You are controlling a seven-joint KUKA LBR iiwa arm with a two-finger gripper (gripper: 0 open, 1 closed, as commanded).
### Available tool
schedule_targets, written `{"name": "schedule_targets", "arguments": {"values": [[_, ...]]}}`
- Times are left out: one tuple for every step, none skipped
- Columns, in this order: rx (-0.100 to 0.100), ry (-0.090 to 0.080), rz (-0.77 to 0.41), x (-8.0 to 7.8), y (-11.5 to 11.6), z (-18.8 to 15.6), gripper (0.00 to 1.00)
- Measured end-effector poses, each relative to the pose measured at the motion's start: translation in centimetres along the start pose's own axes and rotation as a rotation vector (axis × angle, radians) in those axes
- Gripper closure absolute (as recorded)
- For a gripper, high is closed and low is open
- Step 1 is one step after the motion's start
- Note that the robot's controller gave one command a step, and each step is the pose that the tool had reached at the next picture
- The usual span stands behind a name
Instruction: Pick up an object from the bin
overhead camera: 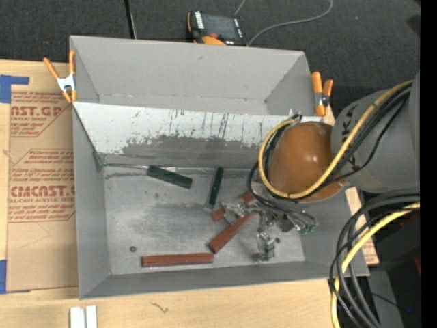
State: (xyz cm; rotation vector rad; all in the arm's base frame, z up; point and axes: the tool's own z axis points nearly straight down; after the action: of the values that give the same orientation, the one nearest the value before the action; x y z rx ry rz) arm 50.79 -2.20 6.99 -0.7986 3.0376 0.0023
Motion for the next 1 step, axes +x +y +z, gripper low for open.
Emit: {"name": "schedule_targets", "arguments": {"values": [[0.001,-0.001,0.0,-0.05,-0.03,-0.07,1.0]]}}
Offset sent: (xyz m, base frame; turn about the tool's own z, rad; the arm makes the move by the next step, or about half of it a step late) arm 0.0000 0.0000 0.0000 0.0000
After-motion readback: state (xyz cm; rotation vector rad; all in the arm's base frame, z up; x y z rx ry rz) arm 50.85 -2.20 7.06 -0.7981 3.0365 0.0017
